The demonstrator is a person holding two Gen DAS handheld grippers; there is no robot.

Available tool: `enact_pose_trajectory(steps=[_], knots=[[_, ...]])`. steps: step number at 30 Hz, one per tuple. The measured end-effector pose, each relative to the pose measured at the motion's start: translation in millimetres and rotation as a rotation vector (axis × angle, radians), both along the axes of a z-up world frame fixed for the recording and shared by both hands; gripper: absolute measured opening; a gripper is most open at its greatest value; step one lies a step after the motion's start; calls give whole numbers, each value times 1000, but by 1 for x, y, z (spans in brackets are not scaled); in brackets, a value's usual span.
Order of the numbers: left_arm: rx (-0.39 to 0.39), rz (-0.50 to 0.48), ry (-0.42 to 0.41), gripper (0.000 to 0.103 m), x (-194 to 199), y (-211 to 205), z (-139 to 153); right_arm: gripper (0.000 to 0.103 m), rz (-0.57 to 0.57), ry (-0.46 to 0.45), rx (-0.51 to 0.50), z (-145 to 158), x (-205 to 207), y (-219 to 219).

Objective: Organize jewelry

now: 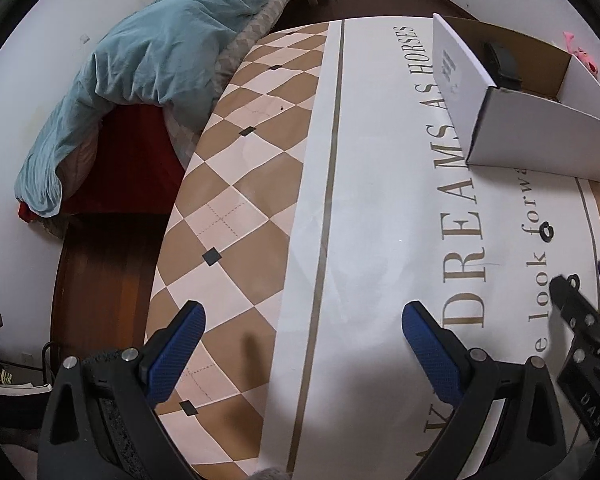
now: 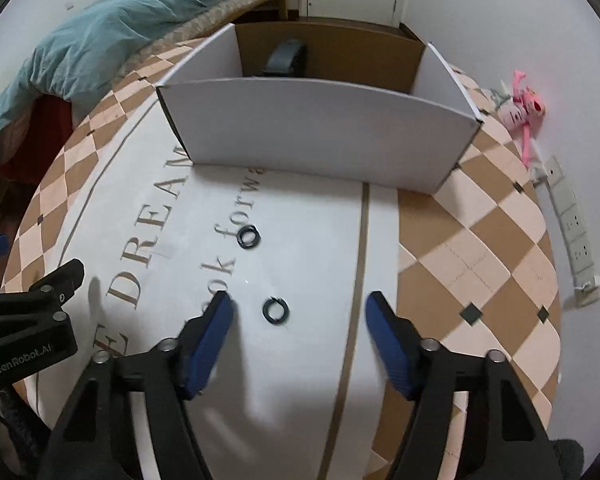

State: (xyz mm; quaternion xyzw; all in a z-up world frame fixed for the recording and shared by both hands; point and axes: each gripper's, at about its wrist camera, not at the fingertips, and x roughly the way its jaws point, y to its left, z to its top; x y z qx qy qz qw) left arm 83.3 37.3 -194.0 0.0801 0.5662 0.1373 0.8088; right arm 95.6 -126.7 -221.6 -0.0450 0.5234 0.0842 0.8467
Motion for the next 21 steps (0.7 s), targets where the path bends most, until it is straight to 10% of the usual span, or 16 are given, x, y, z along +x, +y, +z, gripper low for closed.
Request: enact_pose_trajectory(steps=[4, 21], knots=[[-5, 2, 6, 100, 4, 2, -2, 3, 19, -34, -9, 4, 1, 2], [-245, -192, -23, 93, 48, -101, -10, 0, -250, -33, 74, 20, 12, -119]])
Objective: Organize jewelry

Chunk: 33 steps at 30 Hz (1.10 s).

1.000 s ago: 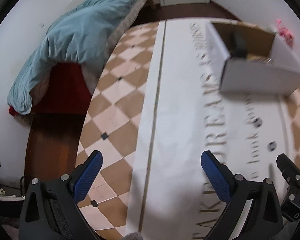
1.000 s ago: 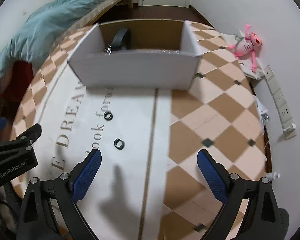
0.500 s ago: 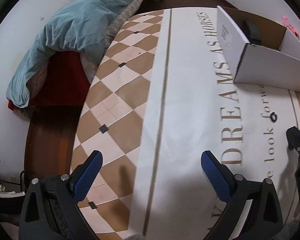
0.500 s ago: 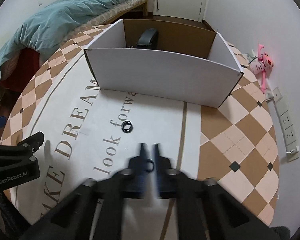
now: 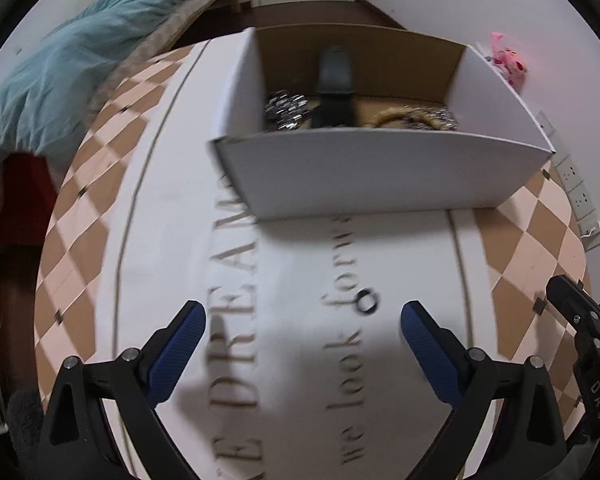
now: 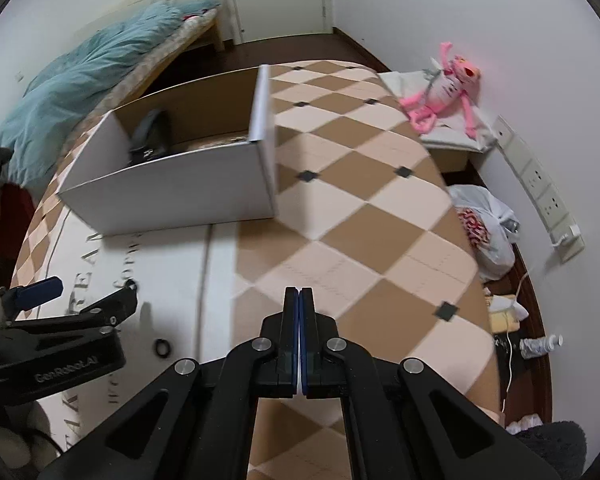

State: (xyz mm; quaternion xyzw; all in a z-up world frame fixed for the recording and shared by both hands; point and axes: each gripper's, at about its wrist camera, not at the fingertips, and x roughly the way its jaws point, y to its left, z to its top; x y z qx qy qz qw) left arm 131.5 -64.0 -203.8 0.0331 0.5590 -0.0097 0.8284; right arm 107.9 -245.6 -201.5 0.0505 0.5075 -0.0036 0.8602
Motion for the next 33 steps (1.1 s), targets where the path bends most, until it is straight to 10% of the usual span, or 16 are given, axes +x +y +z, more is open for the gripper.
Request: enact_pose_trajectory(steps=[6, 8, 15, 19, 29, 33], knots=[[-37, -40, -33, 19, 4, -6, 3, 0, -14, 15, 17, -1, 3, -8], [-42, -44, -33, 10, 3, -5, 3, 0, -21, 28, 29, -3, 5, -9], [-62, -1, -37, 8, -14, 34, 13, 7, 12, 66, 166, -3, 3, 3], [-41, 37, -22, 8, -32, 63, 14, 50, 141, 52, 159, -1, -1, 40], [-28, 115, -3, 8, -53, 103, 10, 47, 257, 35, -45, -18, -14, 103], [-34, 101, -9, 8, -53, 98, 11, 13, 277, 4, -86, -19, -20, 107]])
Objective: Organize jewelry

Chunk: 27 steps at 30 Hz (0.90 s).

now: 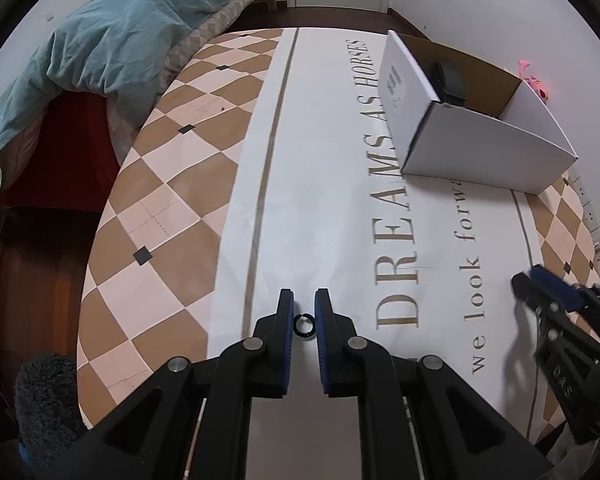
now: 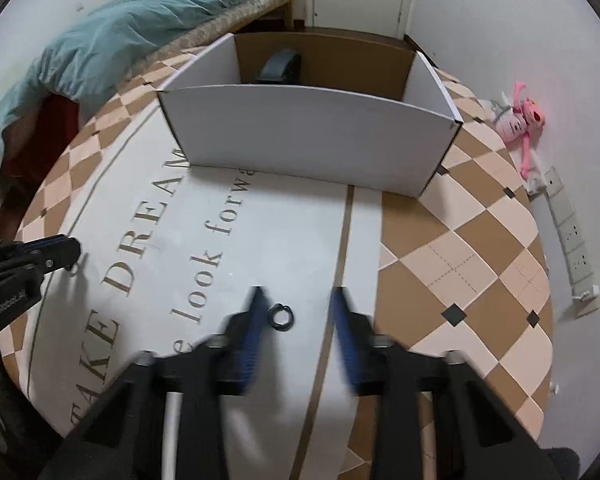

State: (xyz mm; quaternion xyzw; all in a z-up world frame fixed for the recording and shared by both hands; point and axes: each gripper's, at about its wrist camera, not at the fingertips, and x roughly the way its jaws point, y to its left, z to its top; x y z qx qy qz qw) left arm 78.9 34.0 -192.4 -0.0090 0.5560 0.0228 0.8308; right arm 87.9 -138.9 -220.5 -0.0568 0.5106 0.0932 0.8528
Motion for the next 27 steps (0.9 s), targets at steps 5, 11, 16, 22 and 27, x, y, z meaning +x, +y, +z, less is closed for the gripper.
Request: enact_pose_trajectory(steps=[5, 11, 16, 22, 27], knots=[[-25, -25, -4, 8, -1, -10, 7, 12, -57, 3, 88, 12, 1, -21], [-117, -72, -56, 8, 20, -32, 46, 12, -144, -51, 263, 74, 21, -68], [-281, -128, -45, 8, 72, -54, 82, 12, -150, -51, 347, 111, 69, -86], [-304, -182, 32, 9, 142, -70, 86, 13, -138, 94, 382, 101, 149, -92], [-253, -172, 128, 10, 178, -74, 70, 13, -144, 196, 343, 81, 185, -88]])
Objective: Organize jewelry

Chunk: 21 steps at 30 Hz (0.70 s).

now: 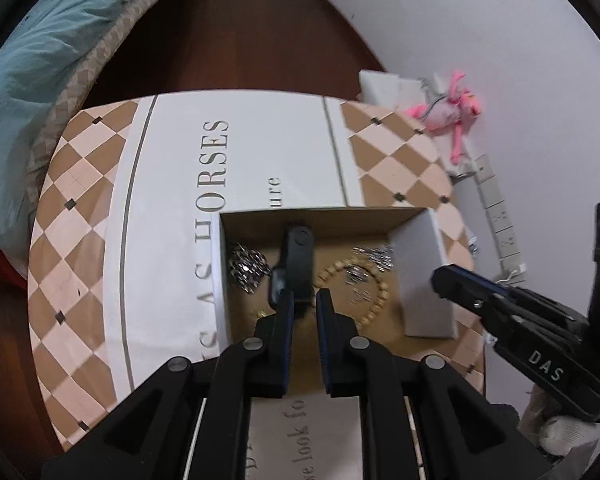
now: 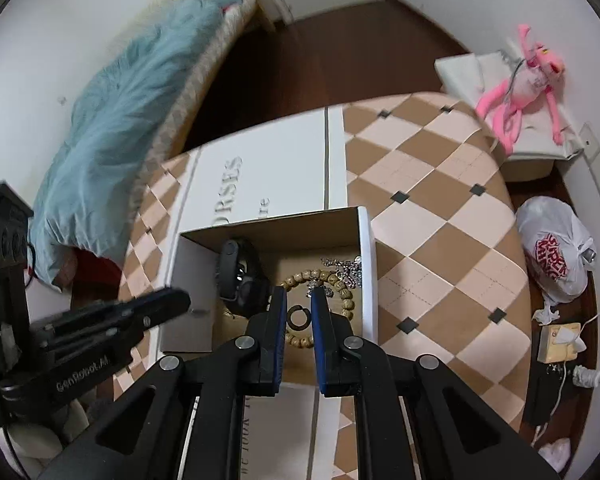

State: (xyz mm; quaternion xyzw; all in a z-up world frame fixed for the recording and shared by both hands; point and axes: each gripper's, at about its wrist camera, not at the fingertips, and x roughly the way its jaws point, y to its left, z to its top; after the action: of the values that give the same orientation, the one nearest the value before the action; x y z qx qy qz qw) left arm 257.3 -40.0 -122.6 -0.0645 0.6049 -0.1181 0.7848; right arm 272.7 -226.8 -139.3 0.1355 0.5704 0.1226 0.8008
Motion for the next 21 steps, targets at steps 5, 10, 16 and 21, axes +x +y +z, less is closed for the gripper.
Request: enact_pose_trajectory(steps=[5, 10, 16, 21], knots=[[52, 29, -11, 31, 17, 4, 3, 16, 12, 67, -37, -7, 17, 2], [76, 51, -92, 80, 19, 13, 23, 34, 0, 44, -45, 1, 19, -2], [136, 92, -131, 99, 11, 27, 27, 46, 3, 13, -141, 8, 8, 3], [192, 130, -147, 100, -12, 35, 16, 90, 11, -2, -285, 3, -10, 9]])
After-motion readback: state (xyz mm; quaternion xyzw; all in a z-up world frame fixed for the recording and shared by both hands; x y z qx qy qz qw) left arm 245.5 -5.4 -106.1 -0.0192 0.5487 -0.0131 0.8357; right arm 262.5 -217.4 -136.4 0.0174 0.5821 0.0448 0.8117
